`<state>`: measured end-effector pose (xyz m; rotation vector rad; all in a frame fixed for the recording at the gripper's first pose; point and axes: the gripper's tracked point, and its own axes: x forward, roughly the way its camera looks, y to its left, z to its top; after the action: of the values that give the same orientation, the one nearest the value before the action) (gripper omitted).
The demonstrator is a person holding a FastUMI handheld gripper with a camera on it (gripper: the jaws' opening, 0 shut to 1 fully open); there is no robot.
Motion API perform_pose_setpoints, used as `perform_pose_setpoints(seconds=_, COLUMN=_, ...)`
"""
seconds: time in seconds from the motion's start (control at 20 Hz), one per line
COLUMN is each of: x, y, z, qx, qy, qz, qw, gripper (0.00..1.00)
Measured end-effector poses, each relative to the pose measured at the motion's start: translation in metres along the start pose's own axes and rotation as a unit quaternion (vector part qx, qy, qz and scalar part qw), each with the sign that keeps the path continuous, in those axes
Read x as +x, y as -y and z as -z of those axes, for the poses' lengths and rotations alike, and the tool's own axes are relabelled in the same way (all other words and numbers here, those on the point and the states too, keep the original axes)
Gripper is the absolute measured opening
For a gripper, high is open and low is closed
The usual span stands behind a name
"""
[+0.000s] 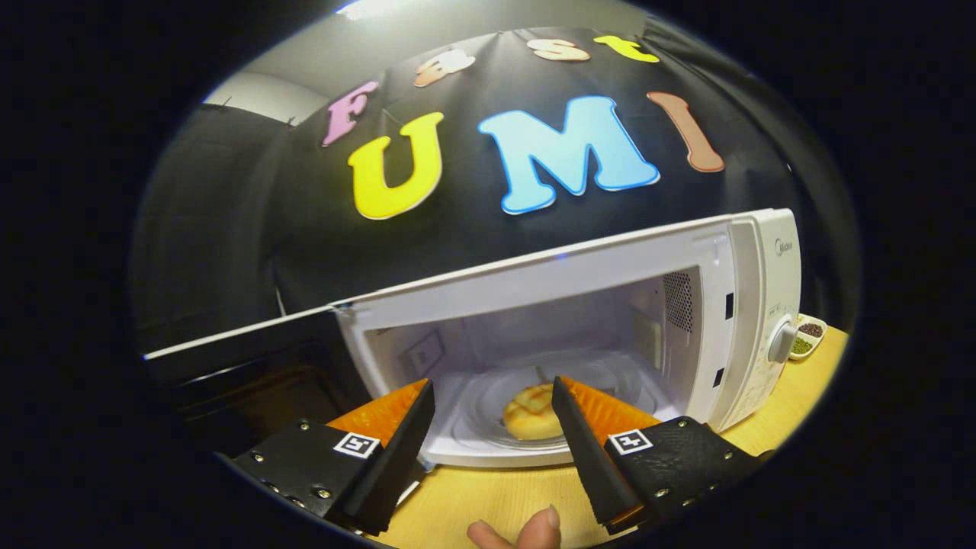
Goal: Open the microwave, put the food inside, and close the microwave door.
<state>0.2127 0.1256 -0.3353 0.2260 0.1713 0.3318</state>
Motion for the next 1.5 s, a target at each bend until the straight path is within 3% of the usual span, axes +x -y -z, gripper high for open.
perform_pose_setpoints(seconds=0.3, x=-0.108, y=-0.081, z=-0.009, qx=-0.025, qy=-0.017, qz=-0.125, qw=0.992, gripper=0.94)
perform_pose_setpoints(seconds=0.65, x=-0.257, y=-0.187, z=-0.018, qx=-0.095, qy=0.031, qz=-0.271, qw=0.957, gripper=0.94)
perform_pose_setpoints(seconds=0.85, x=-0.295, y=-0.245, z=-0.001, qx=-0.099, qy=0.030, qz=-0.339, qw=0.935, gripper=0.94)
perform_pose_setpoints(seconds=1.0, x=-0.304, y=-0.290, z=0.009, qx=-0.052, qy=0.040, qz=-0.390, qw=0.919, gripper=0.94)
perform_pose_setpoints(seconds=1.1, x=-0.291, y=-0.304, z=0.026, qx=-0.049, qy=0.020, qz=-0.386, qw=0.921, gripper=0.94)
perform_pose_setpoints(seconds=1.35, x=-0.245, y=-0.319, z=0.067, qx=-0.088, qy=-0.003, qz=-0.330, qw=0.940, gripper=0.92)
perform_pose_setpoints(seconds=1.4, x=-0.241, y=-0.321, z=0.077, qx=-0.090, qy=-0.013, qz=-0.328, qw=0.940, gripper=0.74)
perform_pose_setpoints(seconds=1.45, x=-0.237, y=-0.326, z=0.084, qx=-0.095, qy=-0.022, qz=-0.320, qw=0.942, gripper=0.70)
perform_pose_setpoints(seconds=1.5, x=-0.228, y=-0.320, z=0.086, qx=-0.104, qy=-0.022, qz=-0.298, qw=0.949, gripper=0.57)
